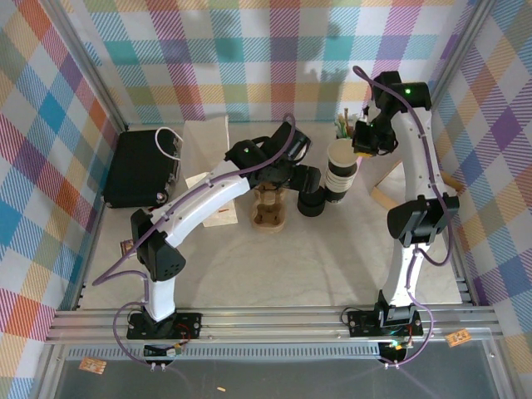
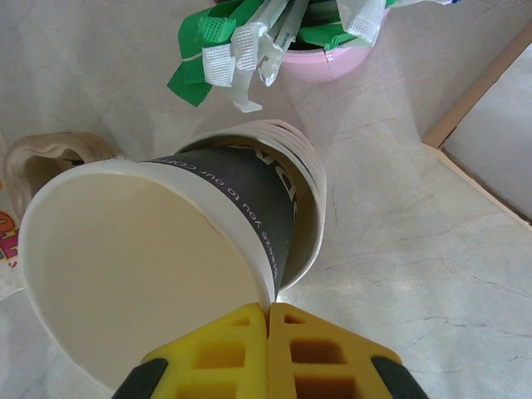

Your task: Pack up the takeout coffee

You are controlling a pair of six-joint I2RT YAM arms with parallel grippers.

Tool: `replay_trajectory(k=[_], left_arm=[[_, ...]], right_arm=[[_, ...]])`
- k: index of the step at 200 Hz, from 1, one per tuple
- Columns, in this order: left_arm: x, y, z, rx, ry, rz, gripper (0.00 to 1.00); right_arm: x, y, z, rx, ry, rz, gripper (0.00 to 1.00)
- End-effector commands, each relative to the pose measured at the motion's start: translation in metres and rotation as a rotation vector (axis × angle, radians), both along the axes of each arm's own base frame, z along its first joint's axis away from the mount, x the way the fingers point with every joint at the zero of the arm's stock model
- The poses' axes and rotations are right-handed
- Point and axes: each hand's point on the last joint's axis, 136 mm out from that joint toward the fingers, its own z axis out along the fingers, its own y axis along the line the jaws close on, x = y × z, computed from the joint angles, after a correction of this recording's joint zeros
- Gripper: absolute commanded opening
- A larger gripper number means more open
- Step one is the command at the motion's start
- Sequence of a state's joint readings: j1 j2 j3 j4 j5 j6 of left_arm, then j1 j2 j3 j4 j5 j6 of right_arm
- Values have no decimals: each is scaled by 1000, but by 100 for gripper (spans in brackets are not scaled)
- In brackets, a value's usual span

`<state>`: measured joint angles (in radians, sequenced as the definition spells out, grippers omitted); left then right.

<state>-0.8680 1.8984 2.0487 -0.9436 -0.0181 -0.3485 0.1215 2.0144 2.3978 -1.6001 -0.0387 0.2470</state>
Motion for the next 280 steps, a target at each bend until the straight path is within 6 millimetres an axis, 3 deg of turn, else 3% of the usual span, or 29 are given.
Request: replay_trajectory(k=[1,59,100,135,163,212,240,280], left_arm=[[-4,8,37,-51,-55,17,71],[-4,16,59,-78,-104,40,71],[-6,21,74,-97,-133,51,70],[-6,30,84,-92,-160,69,70],[-9,38,92,-85,-171,84,69],[-17,57,99,-59,-175,113,68],[-23,71,94,-35,-157,147,67],[-39,93,70,-23,-99,210,66]], right_arm=[[-17,1,26,31,-40,-6,0],[-25,7,49,89,-97,-30,0],[-42,9,74,123,-133,-39,0],[-66,14,93,172,-142,-33,0],[-95,25,95,189,-98,3,0],[-146,40,73,163,-13,78,0],[-175,52,43,132,33,139,0],[-205,78,-1,153,78,227,0]])
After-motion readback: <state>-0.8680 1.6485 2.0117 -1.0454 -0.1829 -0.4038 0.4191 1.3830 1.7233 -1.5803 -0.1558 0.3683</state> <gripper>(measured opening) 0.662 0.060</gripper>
